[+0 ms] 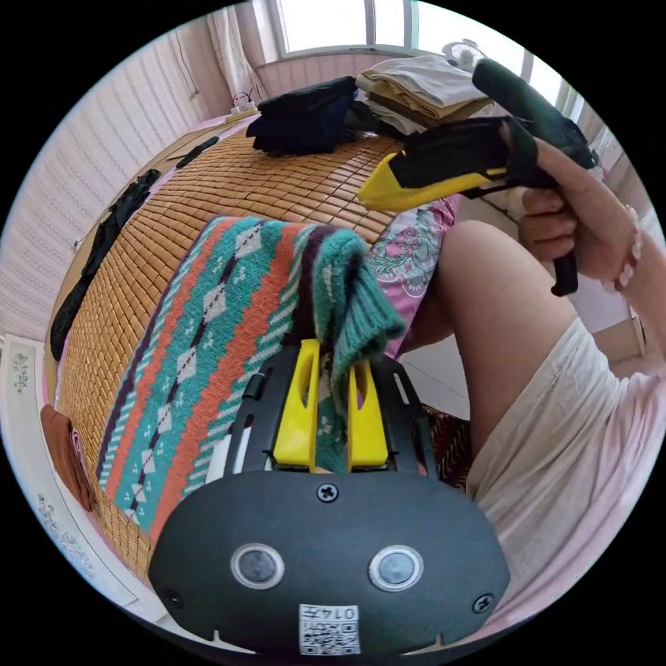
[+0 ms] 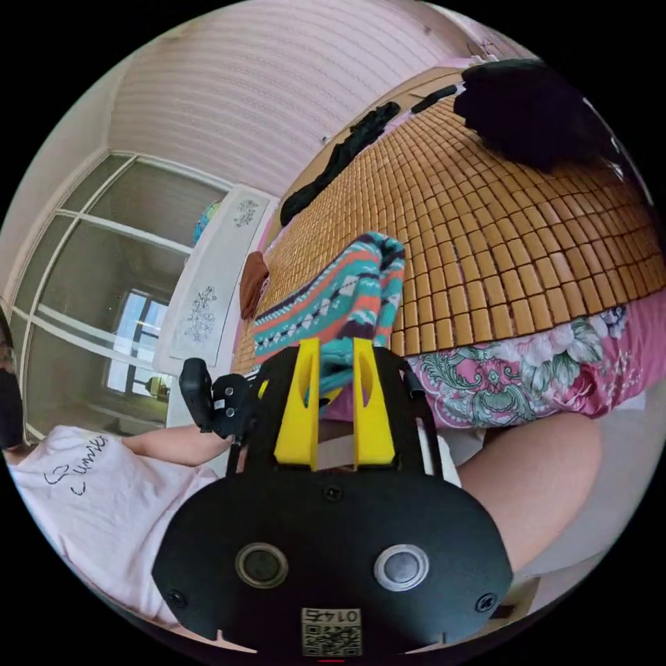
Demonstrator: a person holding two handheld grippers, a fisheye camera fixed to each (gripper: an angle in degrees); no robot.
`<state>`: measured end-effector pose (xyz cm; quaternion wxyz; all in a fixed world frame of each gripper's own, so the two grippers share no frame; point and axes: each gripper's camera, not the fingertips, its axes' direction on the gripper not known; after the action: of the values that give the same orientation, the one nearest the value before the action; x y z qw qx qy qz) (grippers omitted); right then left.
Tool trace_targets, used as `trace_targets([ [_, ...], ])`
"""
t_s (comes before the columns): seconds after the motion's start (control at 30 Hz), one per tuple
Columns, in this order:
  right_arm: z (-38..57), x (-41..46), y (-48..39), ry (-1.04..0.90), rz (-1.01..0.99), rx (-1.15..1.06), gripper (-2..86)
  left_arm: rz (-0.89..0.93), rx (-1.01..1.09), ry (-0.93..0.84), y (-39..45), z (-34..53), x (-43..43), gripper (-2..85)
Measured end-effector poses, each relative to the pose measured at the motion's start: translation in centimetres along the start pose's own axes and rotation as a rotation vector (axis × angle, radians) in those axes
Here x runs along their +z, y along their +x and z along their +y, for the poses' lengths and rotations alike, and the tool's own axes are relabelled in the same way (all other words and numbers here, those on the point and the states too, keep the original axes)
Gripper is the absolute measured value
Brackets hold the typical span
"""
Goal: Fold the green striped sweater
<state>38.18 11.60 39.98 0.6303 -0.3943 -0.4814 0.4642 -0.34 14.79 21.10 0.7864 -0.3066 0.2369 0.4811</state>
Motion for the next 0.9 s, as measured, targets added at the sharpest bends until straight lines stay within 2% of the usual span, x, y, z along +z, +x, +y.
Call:
trace_targets([
  [0.17,-1.7,1.2,4.9,-0.056,-0.067,0.142,21.8,0.029,0.078,0.038,1.3,3.0,-3.0,6.0],
  [0.23,-1.9,2.8,6.0,-0.116,-0.113,0.180,23.0,0.063,0.063,0.045,1.2,4.4,-4.1,6.0],
  [0.27,-1.9,3.7,6.6,-0.147,-0.168,0.195,22.4,0.080,0.055,0.055,1.1,5.4,-4.8,5.9],
  [0.37,-1.2,4.7,6.9,-0.202,-0.266,0.178,13.0,0.085,0.029,0.063,0.7,7.2,-6.3,5.8],
  [0.43,-0.7,3.7,7.1,-0.174,-0.304,0.165,10.6,0.072,-0.001,0.090,0.1,7.9,-7.3,5.8],
  [0.6,0.1,-3.4,8.0,0.033,-0.486,0.141,8.1,0.185,-0.037,0.224,-2.0,6.7,-9.9,5.7],
  [0.67,-0.1,-7.1,7.7,0.099,-0.457,0.103,8.0,0.253,-0.004,0.304,-2.0,4.8,-10.6,5.7],
  [0.77,-0.6,-13.1,6.1,0.156,-0.312,0.026,7.9,0.374,0.006,0.385,-1.8,2.4,-10.3,5.7],
  [0.9,-2.2,-16.4,1.6,0.091,-0.044,-0.075,8.2,0.480,0.001,0.410,-2.3,1.3,-9.0,5.9],
])
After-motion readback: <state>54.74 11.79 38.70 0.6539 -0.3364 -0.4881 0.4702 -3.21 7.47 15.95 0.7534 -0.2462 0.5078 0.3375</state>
